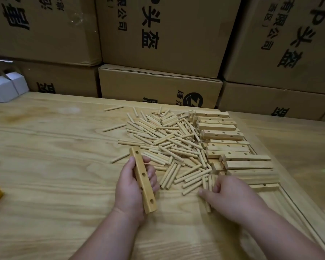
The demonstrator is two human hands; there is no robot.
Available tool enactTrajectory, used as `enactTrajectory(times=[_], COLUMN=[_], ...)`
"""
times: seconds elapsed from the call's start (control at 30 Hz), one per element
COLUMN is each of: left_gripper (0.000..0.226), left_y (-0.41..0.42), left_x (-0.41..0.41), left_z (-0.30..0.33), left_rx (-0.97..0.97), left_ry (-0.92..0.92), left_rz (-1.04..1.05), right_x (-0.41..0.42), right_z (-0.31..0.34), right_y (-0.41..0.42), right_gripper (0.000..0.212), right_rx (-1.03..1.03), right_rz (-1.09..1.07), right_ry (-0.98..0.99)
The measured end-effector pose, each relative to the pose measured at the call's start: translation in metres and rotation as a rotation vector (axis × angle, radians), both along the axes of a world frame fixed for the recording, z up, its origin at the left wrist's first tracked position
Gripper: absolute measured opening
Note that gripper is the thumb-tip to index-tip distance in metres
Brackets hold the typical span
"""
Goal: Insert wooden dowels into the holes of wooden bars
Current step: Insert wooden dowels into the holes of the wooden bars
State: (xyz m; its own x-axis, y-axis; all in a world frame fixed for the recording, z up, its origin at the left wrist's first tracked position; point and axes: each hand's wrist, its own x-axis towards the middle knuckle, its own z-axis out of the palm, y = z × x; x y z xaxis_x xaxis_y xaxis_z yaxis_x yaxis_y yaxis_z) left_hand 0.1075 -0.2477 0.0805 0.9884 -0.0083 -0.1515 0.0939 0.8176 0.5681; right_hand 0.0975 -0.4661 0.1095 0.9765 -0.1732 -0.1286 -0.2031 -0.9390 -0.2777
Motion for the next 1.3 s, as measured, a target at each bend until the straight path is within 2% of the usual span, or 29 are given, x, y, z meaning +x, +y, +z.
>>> enactTrajectory(times=[0.13,0.3,0.4,0.53,0.67,0.73,0.8,0.87,0.93,1.0,1.07,1.17,1.3], left_gripper=[0.034,0.030,0.030,0.033,0.035,0.035,0.034,0.033,0.032,0.031,0.031,0.030,0.029], left_y=[0.003,0.013,0.017,0.018,0.020,0.022,0.023,0.023,0.023,0.024,0.025,0.027,0.023], left_x=[0.003,0.008,0.015,0.025,0.029,0.030,0.031,0.032,0.031,0.031,0.029,0.029,0.028], left_z=[-0.002,-0.003,-0.002,-0.002,-0.003,-0.002,-0.001,0.001,0.003,0.004,0.005,0.004,0.001], left_rx=[-0.057,-0.063,-0.020,-0.018,-0.021,-0.011,-0.001,0.013,0.033,0.057,0.106,0.206,0.312], left_ry=[0.020,0.063,0.068,0.118,0.128,0.121,0.109,0.096,0.081,0.067,0.045,-0.015,-0.084], left_rz=[-0.019,-0.092,-0.121,-0.200,-0.231,-0.216,-0.195,-0.181,-0.177,-0.186,-0.198,-0.217,-0.168], right_x=[0.007,0.016,0.021,0.029,0.038,0.041,0.045,0.049,0.052,0.050,0.043,0.034,0.039], right_z=[-0.012,-0.023,-0.029,-0.032,-0.032,-0.035,-0.037,-0.033,-0.024,-0.019,-0.024,-0.032,-0.031], right_y=[0.013,0.033,0.035,0.038,0.038,0.037,0.037,0.039,0.044,0.050,0.053,0.050,0.049], right_gripper=[0.036,0.022,0.024,0.030,0.013,0.014,0.019,0.023,0.022,0.024,0.022,0.015,0.009], right_rx=[-0.041,0.003,0.039,-0.020,-0.034,-0.047,-0.054,-0.044,0.106,0.396,0.584,0.672,0.662], right_rz=[-0.013,-0.029,-0.082,-0.097,-0.078,-0.073,-0.049,0.054,0.138,0.148,0.192,0.312,0.431], right_ry=[-0.133,-0.275,-0.314,-0.318,-0.314,-0.324,-0.389,-0.558,-0.675,-0.664,-0.626,-0.600,-0.619])
